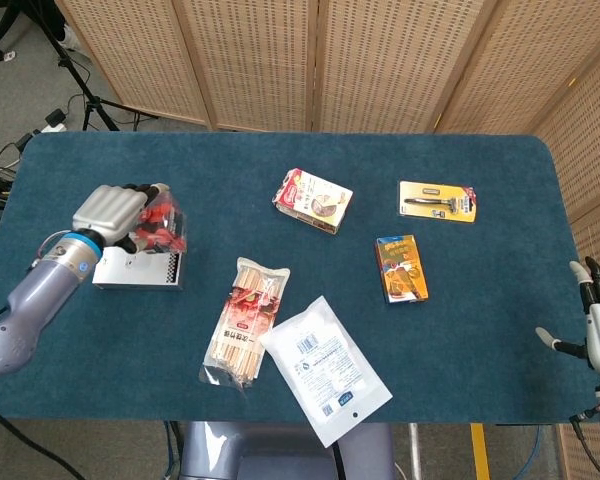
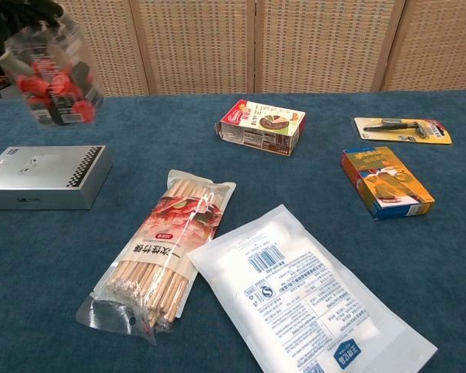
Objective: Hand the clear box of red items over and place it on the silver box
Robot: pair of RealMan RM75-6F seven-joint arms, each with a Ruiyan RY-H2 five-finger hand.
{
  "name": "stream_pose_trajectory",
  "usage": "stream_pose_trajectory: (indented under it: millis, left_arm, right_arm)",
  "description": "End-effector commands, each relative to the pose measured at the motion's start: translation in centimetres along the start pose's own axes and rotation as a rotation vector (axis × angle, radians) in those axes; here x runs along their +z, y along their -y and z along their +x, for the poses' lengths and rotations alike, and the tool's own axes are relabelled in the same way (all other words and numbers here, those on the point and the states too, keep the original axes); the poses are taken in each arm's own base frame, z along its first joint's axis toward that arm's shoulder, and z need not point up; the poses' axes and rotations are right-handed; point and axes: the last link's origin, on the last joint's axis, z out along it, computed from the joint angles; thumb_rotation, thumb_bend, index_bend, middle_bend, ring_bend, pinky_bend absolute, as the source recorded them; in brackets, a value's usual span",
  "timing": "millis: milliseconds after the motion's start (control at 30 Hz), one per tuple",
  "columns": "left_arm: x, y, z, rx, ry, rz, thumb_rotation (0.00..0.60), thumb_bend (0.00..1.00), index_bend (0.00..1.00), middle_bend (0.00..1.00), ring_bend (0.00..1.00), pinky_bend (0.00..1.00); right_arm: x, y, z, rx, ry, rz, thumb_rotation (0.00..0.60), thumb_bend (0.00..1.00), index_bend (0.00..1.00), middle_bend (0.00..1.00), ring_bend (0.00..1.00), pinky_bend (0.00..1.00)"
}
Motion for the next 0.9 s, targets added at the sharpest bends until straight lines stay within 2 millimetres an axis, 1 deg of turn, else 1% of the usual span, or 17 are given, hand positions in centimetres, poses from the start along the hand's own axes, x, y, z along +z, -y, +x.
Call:
stream_pose_trajectory:
  millis: [33, 233, 400, 567, 767, 833, 900]
  left_arm:
    - [-1.2, 2.9, -1.8, -0.004, 0.043, 0.034, 0.600, 0.59, 0.63, 0.27, 0.22, 0.33]
    - [-1.7, 5.5, -3.9, 0.000, 0.076, 0.065, 0.600, 0.59, 0.63, 0.27, 0.22, 0.33]
    - [-1.3, 7.2, -5.8, 0.012, 0.082, 0.090, 0.600, 0.59, 0.63, 0.27, 0.22, 0.33]
    - [-0.4, 7.7, -7.0, 0.038, 0.068, 0.088, 0.600, 0.59, 0.63, 0.27, 0.22, 0.33]
    - [0.4, 7.7, -7.4, 0.076, 0.033, 0.073, 0.600, 0.58, 0.63, 0.27, 0.22, 0.33]
    - [0.5, 7.6, -7.6, 0.072, 0.036, 0.064, 0.600, 0.55, 0.62, 0.24, 0.21, 0.33]
    - [0.6, 7.4, -7.9, 0.066, 0.060, 0.049, 0.600, 0.52, 0.57, 0.16, 0.14, 0.29]
  right_arm:
    - [-0.1, 0.3, -0.1, -0.006, 0.001, 0.006, 0.600, 0.16, 0.00, 0.00, 0.00, 0.00]
    - [-0.3, 0.7, -0.3, -0.019, 0.001, 0.014, 0.600, 0.16, 0.00, 0.00, 0.00, 0.00]
    - [-0.3, 0.9, -0.3, -0.023, 0.001, 0.019, 0.600, 0.16, 0.00, 0.00, 0.00, 0.00]
    - [-0.4, 0.9, -0.4, -0.026, -0.001, 0.017, 0.600, 0.16, 0.00, 0.00, 0.00, 0.00]
    - [-0.4, 1.0, -0.5, -0.025, 0.002, 0.017, 0.600, 0.16, 0.00, 0.00, 0.00, 0.00]
    - [-0.4, 1.0, -0.5, -0.025, 0.002, 0.018, 0.600, 0.16, 0.00, 0.00, 0.00, 0.00]
    - [-0.4, 1.0, -0.5, -0.025, 0.000, 0.018, 0.600, 0.16, 0.00, 0.00, 0.00, 0.00]
